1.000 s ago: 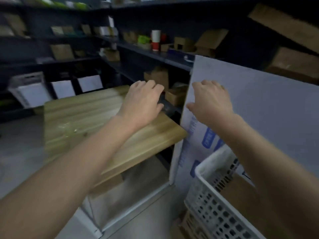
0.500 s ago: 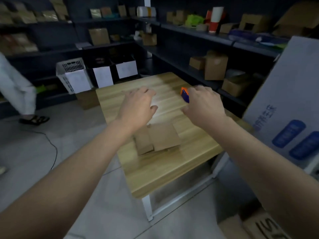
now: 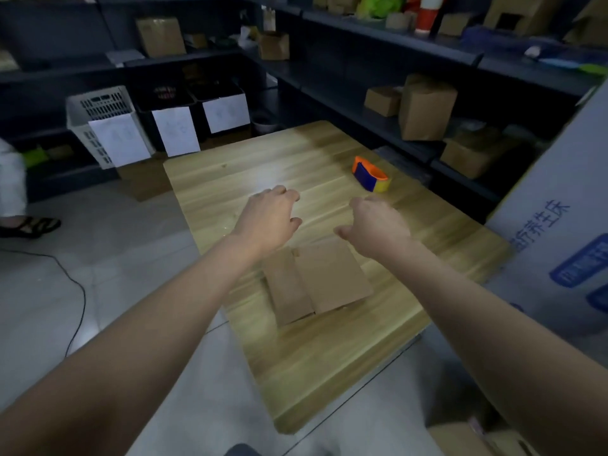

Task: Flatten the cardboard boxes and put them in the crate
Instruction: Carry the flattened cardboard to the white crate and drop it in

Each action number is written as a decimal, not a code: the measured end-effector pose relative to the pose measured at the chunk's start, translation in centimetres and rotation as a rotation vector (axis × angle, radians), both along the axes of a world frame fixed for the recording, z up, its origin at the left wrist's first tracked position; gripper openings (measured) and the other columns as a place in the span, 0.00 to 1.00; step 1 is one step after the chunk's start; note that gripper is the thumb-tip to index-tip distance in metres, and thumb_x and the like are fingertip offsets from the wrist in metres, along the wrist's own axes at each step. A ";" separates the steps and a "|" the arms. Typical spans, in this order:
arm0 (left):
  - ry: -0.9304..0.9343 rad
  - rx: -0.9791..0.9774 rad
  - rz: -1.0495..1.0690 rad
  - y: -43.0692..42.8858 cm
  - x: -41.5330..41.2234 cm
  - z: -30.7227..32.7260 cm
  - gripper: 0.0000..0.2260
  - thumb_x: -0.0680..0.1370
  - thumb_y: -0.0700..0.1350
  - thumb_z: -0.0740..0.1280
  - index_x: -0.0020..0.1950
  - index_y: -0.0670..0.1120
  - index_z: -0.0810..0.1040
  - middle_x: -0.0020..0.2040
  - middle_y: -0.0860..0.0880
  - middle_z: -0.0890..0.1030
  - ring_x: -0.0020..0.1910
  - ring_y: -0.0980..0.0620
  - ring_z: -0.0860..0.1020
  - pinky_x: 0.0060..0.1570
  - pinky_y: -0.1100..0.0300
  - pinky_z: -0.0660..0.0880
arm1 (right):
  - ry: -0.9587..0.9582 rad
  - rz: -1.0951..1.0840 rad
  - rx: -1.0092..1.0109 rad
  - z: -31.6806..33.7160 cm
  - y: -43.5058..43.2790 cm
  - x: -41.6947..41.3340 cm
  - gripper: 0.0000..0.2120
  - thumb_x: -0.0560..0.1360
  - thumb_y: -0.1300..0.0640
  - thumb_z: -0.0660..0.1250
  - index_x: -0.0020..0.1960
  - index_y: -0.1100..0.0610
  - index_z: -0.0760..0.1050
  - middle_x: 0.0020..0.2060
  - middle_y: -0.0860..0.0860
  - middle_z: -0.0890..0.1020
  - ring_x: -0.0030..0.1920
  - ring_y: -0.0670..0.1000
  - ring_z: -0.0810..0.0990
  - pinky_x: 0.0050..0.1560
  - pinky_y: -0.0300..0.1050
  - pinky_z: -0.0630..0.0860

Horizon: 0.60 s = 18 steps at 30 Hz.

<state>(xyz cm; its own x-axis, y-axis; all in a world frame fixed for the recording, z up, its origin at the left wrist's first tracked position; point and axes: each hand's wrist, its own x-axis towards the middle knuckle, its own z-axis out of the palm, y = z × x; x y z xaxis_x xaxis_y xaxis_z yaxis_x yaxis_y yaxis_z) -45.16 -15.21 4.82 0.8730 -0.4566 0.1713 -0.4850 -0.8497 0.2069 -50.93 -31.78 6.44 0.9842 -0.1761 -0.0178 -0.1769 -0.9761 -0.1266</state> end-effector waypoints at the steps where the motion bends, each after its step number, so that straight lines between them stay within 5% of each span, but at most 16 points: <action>1: 0.022 0.004 -0.021 0.0 1.0 -0.5 0.19 0.77 0.47 0.66 0.66 0.43 0.72 0.60 0.42 0.76 0.58 0.41 0.74 0.57 0.50 0.71 | 0.025 -0.031 0.012 -0.6 0.3 0.6 0.23 0.76 0.44 0.64 0.64 0.58 0.69 0.57 0.57 0.75 0.56 0.58 0.74 0.50 0.51 0.73; 8: 0.129 0.106 -0.300 -0.5 8.8 -5.0 0.18 0.77 0.47 0.64 0.65 0.42 0.73 0.57 0.43 0.76 0.56 0.42 0.75 0.55 0.50 0.72 | 0.140 -0.375 0.102 -5.6 2.5 4.1 0.26 0.75 0.40 0.63 0.63 0.58 0.69 0.56 0.57 0.75 0.55 0.57 0.75 0.45 0.49 0.72; 18: 0.483 0.121 -0.508 -0.2 15.7 -12.8 0.23 0.75 0.48 0.70 0.66 0.41 0.72 0.63 0.42 0.75 0.59 0.43 0.75 0.57 0.54 0.72 | 0.200 -0.934 0.606 -15.1 7.6 3.9 0.41 0.72 0.42 0.69 0.74 0.63 0.56 0.69 0.60 0.68 0.68 0.59 0.68 0.66 0.52 0.68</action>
<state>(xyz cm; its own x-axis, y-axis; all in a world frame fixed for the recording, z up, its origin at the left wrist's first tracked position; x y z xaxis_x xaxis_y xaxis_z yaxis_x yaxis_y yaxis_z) -29.46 -15.40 -8.03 0.5124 -0.8188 -0.2586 -0.7054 -0.5732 0.4171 -47.01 -24.23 -8.71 0.4421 -0.7499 -0.4922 -0.8747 -0.2390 -0.4216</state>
